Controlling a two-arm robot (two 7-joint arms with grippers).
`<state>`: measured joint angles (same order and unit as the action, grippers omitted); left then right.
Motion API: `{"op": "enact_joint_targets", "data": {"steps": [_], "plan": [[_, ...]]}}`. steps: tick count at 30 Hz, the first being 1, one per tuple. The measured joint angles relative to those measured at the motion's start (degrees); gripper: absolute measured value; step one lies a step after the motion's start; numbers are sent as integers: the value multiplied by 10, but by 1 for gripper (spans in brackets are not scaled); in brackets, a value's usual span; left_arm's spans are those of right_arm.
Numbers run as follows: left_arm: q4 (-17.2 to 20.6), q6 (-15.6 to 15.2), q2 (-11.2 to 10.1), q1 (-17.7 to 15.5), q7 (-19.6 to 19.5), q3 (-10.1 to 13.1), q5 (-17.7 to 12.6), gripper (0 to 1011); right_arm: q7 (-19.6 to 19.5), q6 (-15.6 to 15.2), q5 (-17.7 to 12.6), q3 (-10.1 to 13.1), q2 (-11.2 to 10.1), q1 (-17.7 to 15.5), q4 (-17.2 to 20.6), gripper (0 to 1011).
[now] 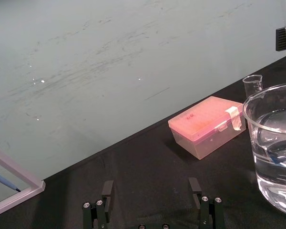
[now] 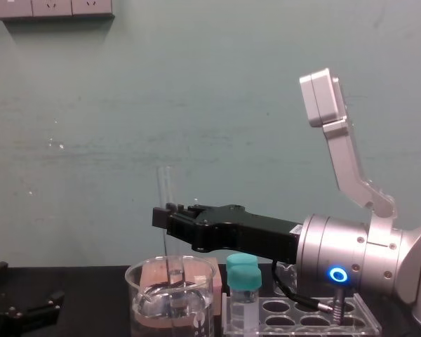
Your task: Hold the test tube with one hand and immerse one end into the beaker, then return it to the test tube rack.
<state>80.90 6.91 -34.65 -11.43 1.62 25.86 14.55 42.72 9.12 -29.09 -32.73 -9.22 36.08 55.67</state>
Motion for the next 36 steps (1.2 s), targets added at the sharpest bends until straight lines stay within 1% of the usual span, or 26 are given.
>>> {"op": "enact_joint_targets", "data": {"steps": [36], "plan": [[0,0,0,0,0,0,0,1000,5,0,-1,-1,0,2,-4,224]]}}
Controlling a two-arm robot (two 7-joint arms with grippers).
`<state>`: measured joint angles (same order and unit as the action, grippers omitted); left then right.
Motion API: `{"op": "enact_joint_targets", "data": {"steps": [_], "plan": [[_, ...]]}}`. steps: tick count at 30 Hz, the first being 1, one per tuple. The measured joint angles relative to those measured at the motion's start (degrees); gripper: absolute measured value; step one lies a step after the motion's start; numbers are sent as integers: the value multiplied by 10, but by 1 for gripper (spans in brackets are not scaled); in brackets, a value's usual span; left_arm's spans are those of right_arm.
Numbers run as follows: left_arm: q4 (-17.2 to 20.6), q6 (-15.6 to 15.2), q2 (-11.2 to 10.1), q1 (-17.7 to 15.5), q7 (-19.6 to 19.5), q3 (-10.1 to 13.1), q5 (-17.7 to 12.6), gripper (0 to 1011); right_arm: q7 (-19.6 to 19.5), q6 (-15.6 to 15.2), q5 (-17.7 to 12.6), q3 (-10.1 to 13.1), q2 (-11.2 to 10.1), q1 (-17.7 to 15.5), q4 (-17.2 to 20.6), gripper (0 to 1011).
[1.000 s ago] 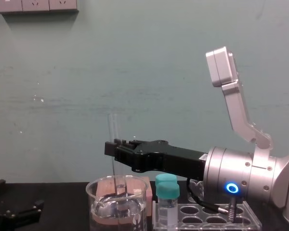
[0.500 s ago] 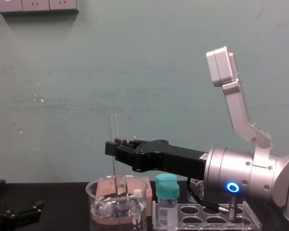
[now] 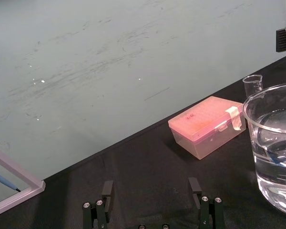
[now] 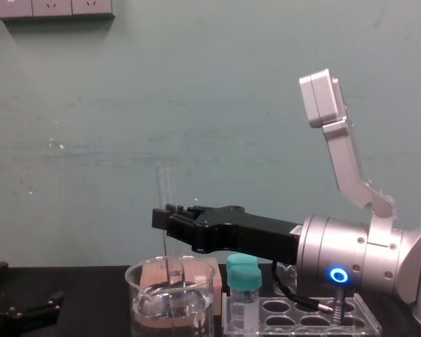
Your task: Hold the test tube with one hand and immerse one end into the beaker, then return it to the test tube rack.
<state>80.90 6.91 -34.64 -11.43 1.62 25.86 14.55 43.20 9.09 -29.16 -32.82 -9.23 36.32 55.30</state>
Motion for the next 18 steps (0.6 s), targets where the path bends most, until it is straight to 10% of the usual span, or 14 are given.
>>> {"op": "enact_joint_targets", "data": {"steps": [18], "plan": [[0,0,0,0,0,0,0,1000,0,-3,-1,-2,-2,-3,4,224]]}}
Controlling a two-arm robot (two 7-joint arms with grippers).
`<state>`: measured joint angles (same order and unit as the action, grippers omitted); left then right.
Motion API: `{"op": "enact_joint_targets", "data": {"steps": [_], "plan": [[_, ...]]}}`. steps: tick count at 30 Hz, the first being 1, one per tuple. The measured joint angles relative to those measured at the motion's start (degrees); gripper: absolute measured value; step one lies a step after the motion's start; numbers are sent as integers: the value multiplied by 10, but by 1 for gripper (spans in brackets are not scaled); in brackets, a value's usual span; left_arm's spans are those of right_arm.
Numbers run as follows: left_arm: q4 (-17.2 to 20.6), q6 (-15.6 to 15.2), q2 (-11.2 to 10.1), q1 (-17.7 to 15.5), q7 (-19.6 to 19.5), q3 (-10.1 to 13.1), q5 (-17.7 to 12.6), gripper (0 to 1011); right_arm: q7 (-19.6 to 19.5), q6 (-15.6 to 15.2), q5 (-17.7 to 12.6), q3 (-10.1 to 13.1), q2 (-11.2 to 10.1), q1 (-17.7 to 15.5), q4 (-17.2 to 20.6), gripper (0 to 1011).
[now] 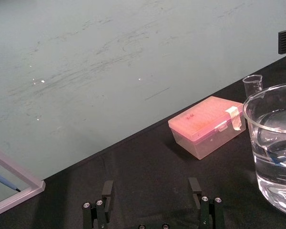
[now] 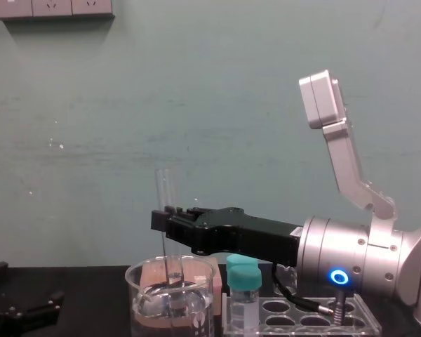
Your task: Hold the test tube with one hand and immerse one end into the beaker, then return it to the test tube rack.
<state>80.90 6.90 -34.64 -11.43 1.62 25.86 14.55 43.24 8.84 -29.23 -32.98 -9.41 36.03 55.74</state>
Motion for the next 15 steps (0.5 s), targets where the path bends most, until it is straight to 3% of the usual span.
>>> {"op": "enact_joint_targets", "data": {"steps": [15], "plan": [[0,0,0,0,0,0,0,1000,0,-3,-1,-1,-1,-2,3,224]]}}
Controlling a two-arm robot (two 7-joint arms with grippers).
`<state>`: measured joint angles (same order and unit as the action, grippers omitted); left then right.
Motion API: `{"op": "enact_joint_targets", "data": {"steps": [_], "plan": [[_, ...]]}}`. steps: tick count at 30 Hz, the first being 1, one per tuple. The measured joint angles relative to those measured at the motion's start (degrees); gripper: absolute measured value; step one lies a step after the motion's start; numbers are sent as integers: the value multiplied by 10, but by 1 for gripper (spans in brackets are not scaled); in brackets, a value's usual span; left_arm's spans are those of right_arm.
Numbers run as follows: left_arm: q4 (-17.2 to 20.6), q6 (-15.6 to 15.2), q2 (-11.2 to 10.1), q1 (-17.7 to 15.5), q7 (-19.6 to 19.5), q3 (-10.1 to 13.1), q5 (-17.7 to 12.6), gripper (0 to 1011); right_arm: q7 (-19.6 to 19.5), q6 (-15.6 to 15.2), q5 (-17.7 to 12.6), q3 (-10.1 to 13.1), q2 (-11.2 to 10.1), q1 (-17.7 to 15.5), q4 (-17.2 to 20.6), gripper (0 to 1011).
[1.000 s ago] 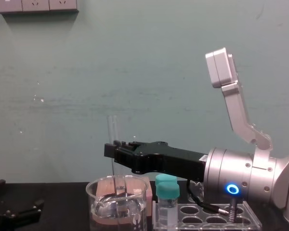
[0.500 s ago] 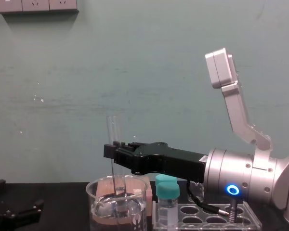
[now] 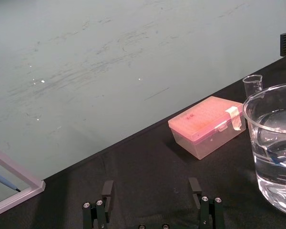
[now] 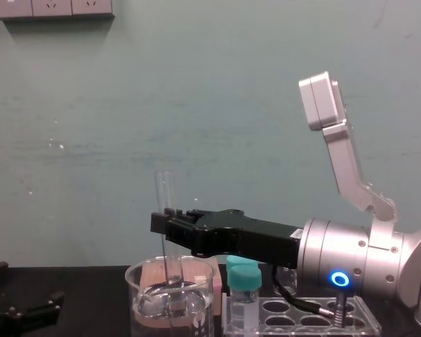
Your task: Hold the test tube with one hand and immerse one end into the beaker, then return it to the test tube rack.
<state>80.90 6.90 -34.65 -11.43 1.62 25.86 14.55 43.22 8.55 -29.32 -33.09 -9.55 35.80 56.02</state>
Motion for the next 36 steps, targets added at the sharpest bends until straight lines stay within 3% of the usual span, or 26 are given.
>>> {"op": "enact_joint_targets", "data": {"steps": [36], "plan": [[0,0,0,0,0,0,0,1000,1,-1,-3,0,-1,2,-2,224]]}}
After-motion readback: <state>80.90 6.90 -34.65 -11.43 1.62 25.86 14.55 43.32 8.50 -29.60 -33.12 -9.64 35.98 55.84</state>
